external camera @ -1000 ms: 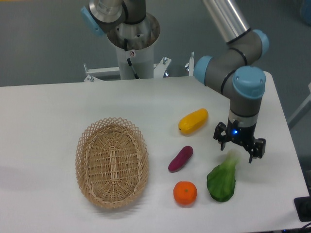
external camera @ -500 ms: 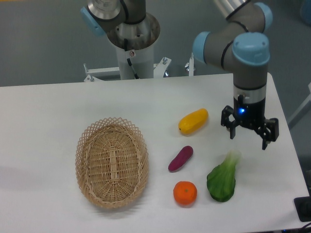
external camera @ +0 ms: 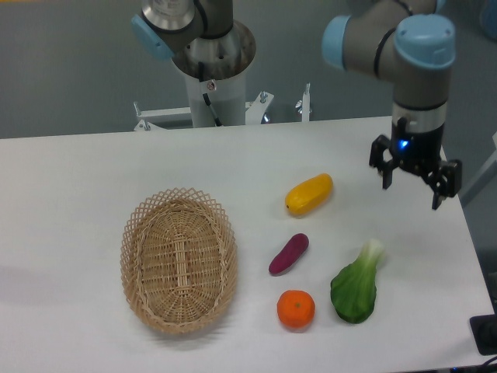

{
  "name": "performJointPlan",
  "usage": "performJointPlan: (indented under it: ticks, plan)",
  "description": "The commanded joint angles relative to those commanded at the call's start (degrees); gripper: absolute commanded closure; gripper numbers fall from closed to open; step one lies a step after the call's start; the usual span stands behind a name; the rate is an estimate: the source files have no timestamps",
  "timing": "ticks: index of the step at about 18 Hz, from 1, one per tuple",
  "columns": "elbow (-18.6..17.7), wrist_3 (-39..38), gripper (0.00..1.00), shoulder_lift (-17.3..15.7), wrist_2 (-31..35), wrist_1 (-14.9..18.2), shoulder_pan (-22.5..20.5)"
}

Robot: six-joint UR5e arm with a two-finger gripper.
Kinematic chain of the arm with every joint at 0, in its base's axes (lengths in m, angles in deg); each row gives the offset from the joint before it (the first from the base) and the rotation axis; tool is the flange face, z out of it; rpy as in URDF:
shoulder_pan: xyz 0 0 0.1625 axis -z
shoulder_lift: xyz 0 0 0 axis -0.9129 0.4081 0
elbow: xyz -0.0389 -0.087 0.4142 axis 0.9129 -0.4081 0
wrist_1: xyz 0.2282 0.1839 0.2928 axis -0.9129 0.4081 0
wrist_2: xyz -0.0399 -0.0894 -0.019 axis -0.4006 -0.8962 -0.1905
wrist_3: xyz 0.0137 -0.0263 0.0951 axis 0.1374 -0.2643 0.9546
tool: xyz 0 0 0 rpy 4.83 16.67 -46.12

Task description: Place the green vegetable on the table

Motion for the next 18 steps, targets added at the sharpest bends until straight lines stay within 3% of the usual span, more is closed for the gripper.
performJointPlan:
  ticks: [4,18]
  plan:
    - [0.1,7.8,0.0,-0.1,0.0,2.7,-2.6]
    - [-0.6,7.1,0.0,-0.4,0.1,2.2,-2.0]
